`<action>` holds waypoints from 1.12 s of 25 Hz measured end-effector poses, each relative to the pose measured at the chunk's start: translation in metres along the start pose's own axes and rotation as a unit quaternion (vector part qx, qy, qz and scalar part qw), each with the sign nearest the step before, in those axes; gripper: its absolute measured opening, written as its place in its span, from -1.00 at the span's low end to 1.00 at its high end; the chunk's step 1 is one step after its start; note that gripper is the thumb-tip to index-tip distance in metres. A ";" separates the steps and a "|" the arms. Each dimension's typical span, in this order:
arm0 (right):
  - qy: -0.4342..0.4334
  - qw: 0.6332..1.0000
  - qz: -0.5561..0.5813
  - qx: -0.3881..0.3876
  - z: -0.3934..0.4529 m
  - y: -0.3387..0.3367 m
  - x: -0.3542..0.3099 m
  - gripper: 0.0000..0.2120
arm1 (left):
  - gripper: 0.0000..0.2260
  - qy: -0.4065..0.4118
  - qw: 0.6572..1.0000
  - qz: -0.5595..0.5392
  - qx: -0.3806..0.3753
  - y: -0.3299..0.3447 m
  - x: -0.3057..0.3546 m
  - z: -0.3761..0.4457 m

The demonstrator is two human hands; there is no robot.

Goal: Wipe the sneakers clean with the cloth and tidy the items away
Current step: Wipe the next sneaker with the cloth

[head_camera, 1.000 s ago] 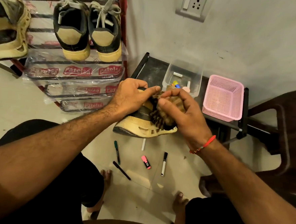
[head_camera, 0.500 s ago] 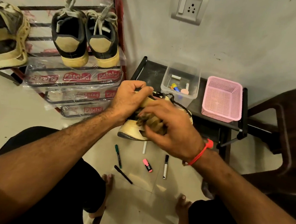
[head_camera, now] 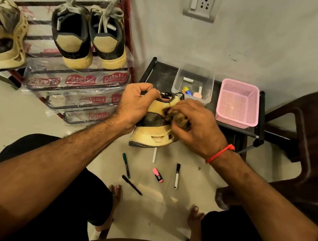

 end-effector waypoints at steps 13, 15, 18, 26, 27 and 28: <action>-0.064 0.998 0.011 -0.005 -0.009 0.022 -0.032 -0.71 | -0.72 0.038 0.999 0.015 -0.006 0.005 0.010 -0.005; -0.023 0.999 -0.015 0.033 -0.006 0.004 0.002 -0.74 | -0.75 0.041 0.999 -0.007 0.000 0.004 0.013 -0.006; 0.159 0.976 -0.012 0.149 -0.011 -0.043 0.070 -0.82 | -0.77 0.030 0.998 -0.056 -0.007 0.000 0.013 -0.006; 0.057 0.992 -0.002 0.112 -0.005 -0.022 0.034 -0.82 | -0.71 0.052 0.997 -0.058 -0.001 -0.007 0.014 -0.007; 0.116 0.985 -0.010 0.126 -0.007 -0.033 0.055 -0.83 | -0.72 0.051 0.996 -0.071 -0.008 -0.007 0.015 -0.008; 0.142 0.980 -0.005 0.136 -0.011 -0.038 0.063 -0.83 | -0.74 0.054 0.996 -0.073 -0.010 -0.006 0.017 -0.009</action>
Point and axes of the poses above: each hand's wrist, its own z-axis towards the middle knuckle, its own y-axis out of the palm, x = y × z, the point moved 9 cm from there along z, towards the middle knuckle, and after that the axes turned 12 degrees about z, right-handed, at the moved point
